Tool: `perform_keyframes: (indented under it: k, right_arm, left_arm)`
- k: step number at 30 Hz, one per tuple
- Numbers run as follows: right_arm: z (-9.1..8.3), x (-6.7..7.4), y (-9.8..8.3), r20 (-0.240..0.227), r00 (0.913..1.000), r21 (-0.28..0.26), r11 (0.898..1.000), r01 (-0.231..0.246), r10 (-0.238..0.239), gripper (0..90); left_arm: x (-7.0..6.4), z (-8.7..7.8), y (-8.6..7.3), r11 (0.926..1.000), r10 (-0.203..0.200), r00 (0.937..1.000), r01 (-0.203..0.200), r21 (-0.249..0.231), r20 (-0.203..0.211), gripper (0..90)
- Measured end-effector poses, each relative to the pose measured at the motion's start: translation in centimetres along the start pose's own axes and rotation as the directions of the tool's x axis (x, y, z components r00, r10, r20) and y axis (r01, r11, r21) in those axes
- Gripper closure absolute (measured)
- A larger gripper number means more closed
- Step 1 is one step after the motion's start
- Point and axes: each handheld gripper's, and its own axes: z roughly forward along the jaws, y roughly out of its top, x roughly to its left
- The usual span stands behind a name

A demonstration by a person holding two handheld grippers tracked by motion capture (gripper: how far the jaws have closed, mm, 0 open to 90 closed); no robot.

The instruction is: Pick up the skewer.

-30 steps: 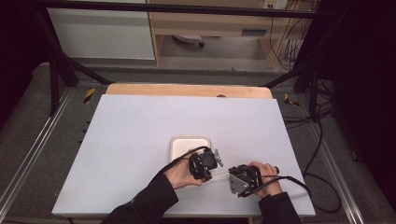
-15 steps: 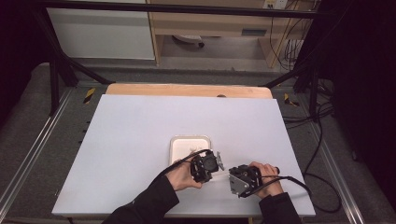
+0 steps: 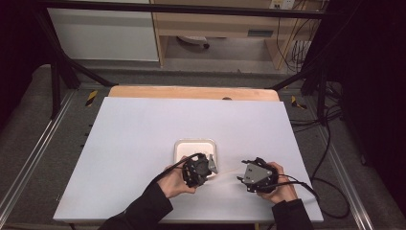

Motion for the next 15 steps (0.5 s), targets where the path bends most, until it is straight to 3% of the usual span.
perform_keyframes:
  k: [2, 5, 9, 10, 15]
  right_arm:
    - [0.1, -0.2, -0.3, 0.003, 0.9958, -0.001, 0.996, -0.091, 0.091, 31.8]
    - [0.3, -0.5, -0.7, 0.003, 0.9838, 0.027, 0.983, -0.179, 0.179, 26.0]
    - [0.5, -0.7, -1.1, -0.010, 0.9561, 0.041, 0.955, -0.292, 0.293, 19.0]
    - [0.6, -0.7, -1.2, -0.011, 0.9453, 0.048, 0.944, -0.325, 0.326, 17.2]
    - [0.9, -0.7, -1.5, -0.032, 0.9119, 0.074, 0.911, -0.406, 0.409, 9.9]
  left_arm:
    - [0.2, -0.3, -0.7, 0.9998, -0.019, 0.9998, 0.019, -0.010, -0.009, 88.5]
    - [0.5, -0.9, -1.8, 0.9984, -0.049, 0.9984, 0.048, -0.029, -0.030, 88.5]
    - [0.7, -1.8, -3.1, 0.9940, -0.085, 0.9954, 0.082, -0.072, -0.044, 88.5]
    - [0.8, -1.9, -3.4, 0.9925, -0.094, 0.9945, 0.090, -0.082, -0.045, 88.4]
    - [1.0, -2.8, -5.3, 0.9792, -0.151, 0.9864, 0.140, -0.147, -0.064, 88.4]
